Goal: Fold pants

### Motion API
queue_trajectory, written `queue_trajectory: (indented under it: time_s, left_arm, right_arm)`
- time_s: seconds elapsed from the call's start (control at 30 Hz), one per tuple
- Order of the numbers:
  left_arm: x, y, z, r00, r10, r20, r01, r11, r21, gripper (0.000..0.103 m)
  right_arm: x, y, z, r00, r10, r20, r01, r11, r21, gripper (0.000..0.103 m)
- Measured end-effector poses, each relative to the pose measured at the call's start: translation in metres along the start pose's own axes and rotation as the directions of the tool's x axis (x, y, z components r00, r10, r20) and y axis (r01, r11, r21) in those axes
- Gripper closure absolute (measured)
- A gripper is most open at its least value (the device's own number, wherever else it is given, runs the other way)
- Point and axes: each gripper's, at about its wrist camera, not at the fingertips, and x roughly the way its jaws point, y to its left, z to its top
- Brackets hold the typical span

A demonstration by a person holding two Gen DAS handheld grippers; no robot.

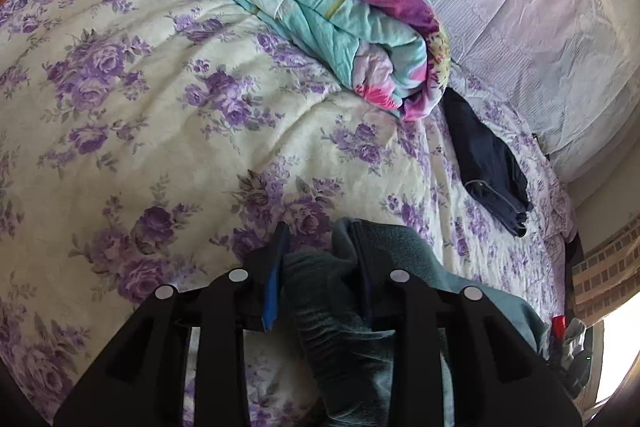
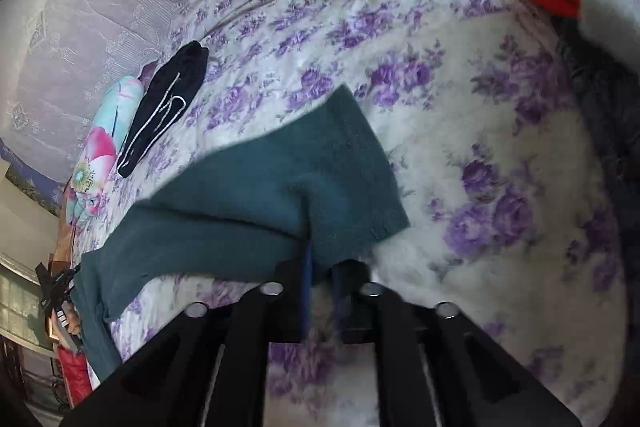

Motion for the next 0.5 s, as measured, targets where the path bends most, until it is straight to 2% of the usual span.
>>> queue_trajectory:
  time_s: [0.03, 0.07, 0.1, 0.13, 0.17, 0.27, 0.3, 0.4, 0.5]
  left_arm:
    - [0.001, -0.001, 0.000, 1.000, 0.004, -0.002, -0.004, 1.000, 0.006, 0.073]
    - [0.001, -0.001, 0.000, 1.000, 0.005, -0.001, -0.005, 1.000, 0.008, 0.073]
    - [0.002, -0.001, 0.000, 1.000, 0.004, -0.002, -0.004, 1.000, 0.008, 0.073]
    - [0.002, -0.001, 0.000, 1.000, 0.003, -0.003, -0.003, 1.000, 0.008, 0.072]
    - [0.004, -0.001, 0.001, 1.000, 0.004, -0.005, -0.004, 1.000, 0.009, 0.072]
    - [0.006, -0.003, 0.001, 1.000, 0.004, -0.008, -0.004, 1.000, 0.018, 0.068]
    - [0.006, -0.003, 0.001, 1.000, -0.001, -0.008, 0.001, 1.000, 0.021, 0.067]
    - [0.004, 0.000, 0.002, 0.999, -0.042, -0.015, 0.042, 0.999, 0.010, 0.061]
    - [0.004, 0.005, 0.003, 0.997, -0.071, -0.024, 0.071, 0.997, -0.011, 0.060]
  right_arm:
    - [-0.013, 0.002, 0.002, 0.999, -0.011, 0.037, 0.011, 1.000, -0.007, 0.049]
    - [-0.024, 0.006, 0.003, 0.996, -0.036, 0.077, 0.039, 0.999, -0.031, 0.042]
    - [-0.035, 0.012, 0.006, 0.989, -0.082, 0.125, 0.091, 0.994, -0.068, 0.040]
    - [-0.042, 0.017, 0.010, 0.978, -0.125, 0.164, 0.143, 0.984, -0.102, 0.040]
    - [-0.043, 0.019, 0.016, 0.974, -0.131, 0.183, 0.154, 0.981, -0.116, 0.040]
    - [-0.018, 0.011, 0.041, 0.987, -0.067, 0.146, 0.080, 0.994, -0.080, 0.042]
    - [-0.005, 0.007, 0.051, 0.990, -0.054, 0.132, 0.064, 0.995, -0.071, 0.047]
    - [0.028, 0.004, 0.067, 0.990, -0.075, 0.117, 0.085, 0.993, -0.083, 0.049]
    - [0.049, 0.000, 0.065, 0.992, -0.076, 0.103, 0.084, 0.993, -0.079, 0.057]
